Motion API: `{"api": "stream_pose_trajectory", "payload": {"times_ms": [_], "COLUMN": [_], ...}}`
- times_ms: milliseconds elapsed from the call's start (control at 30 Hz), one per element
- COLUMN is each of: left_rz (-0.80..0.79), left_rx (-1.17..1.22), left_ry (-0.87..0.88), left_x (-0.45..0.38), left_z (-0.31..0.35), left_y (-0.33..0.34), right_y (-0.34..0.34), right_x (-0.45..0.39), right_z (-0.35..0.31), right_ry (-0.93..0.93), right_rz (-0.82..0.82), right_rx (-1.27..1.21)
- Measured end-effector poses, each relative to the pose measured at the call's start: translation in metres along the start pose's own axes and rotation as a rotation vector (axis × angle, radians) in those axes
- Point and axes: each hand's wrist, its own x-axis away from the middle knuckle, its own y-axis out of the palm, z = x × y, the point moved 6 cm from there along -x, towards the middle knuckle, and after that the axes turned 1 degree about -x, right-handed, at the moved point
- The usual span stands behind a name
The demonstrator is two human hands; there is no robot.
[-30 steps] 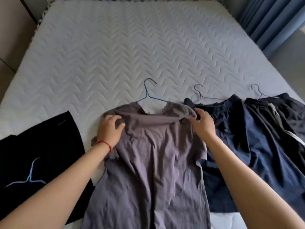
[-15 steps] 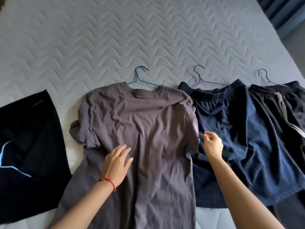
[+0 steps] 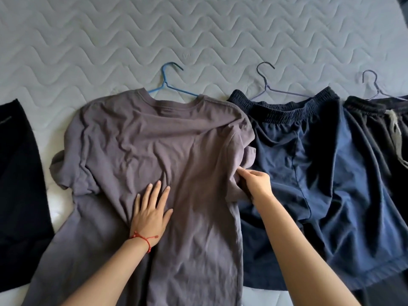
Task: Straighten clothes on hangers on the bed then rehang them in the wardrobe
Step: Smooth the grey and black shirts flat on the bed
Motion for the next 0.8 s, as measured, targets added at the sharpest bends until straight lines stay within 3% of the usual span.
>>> {"api": "stream_pose_trajectory", "payload": {"times_ms": [133, 200, 333, 500, 600, 667, 733, 800], "left_rz": [0.000, 0.000, -0.018, -0.045, -0.036, -0.030, -0.025, -0.027], "left_rx": [-0.019, -0.021, -0.035, -0.039, -0.048, -0.048, -0.047, -0.046], "left_ry": [-0.012, -0.016, -0.028, -0.062, -0.062, -0.048, -0.035, -0.037], "left_x": [0.000, -0.001, -0.001, -0.002, -0.001, -0.001, -0.001, -0.001], "left_z": [0.001, 0.002, 0.001, 0.000, 0.000, 0.002, 0.004, 0.003], "left_y": [0.004, 0.006, 0.010, 0.014, 0.013, 0.010, 0.009, 0.007], "right_y": [-0.044, -0.064, -0.086, -0.086, -0.076, -0.091, -0.126, -0.152], "right_x": [0.041, 0.047, 0.012, -0.020, -0.027, -0.026, -0.018, -0.008], "right_z": [-0.032, -0.021, 0.025, 0.016, 0.013, 0.008, -0.003, -0.009], "right_ry": [-0.391, -0.373, -0.017, 0.006, 0.087, -0.008, -0.186, -0.272], "right_rz": [0.425, 0.532, 0.458, 0.341, 0.233, 0.332, 0.587, 0.714], "right_rx": [0.123, 0.124, 0.172, -0.168, -0.214, -0.147, -0.082, -0.101]}}
